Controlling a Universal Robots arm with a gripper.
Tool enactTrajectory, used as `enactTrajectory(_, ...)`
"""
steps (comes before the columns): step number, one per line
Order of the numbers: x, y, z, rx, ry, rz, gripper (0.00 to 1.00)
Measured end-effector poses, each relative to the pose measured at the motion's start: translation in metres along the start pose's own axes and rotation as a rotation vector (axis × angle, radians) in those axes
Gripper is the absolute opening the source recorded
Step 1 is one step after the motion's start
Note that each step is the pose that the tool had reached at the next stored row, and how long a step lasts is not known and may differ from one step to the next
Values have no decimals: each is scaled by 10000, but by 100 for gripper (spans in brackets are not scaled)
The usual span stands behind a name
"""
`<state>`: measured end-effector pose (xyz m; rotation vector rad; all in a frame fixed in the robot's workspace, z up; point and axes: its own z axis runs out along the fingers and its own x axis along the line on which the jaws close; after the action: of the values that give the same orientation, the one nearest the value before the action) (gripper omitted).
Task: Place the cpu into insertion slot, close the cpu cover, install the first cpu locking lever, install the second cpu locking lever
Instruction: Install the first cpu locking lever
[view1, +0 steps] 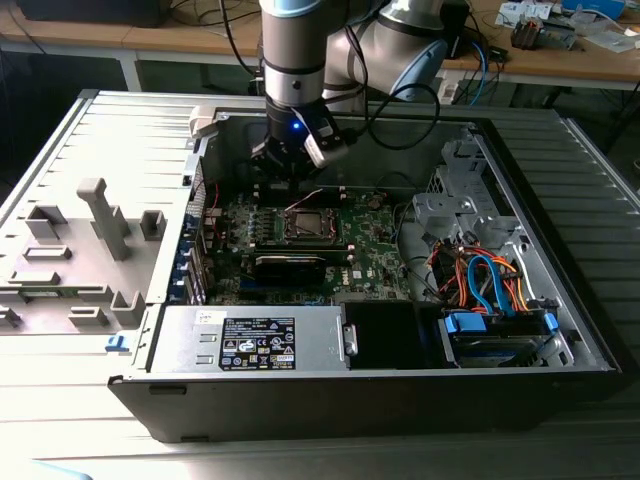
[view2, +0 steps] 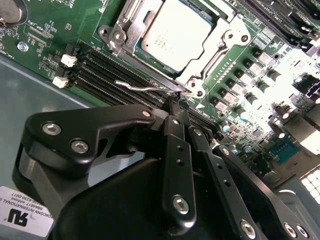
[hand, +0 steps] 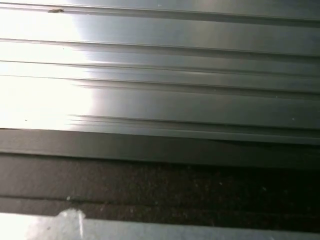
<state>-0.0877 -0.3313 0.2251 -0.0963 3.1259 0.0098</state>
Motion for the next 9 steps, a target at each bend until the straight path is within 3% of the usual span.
enactTrajectory(9,1,-1,36,19,1,-46,11)
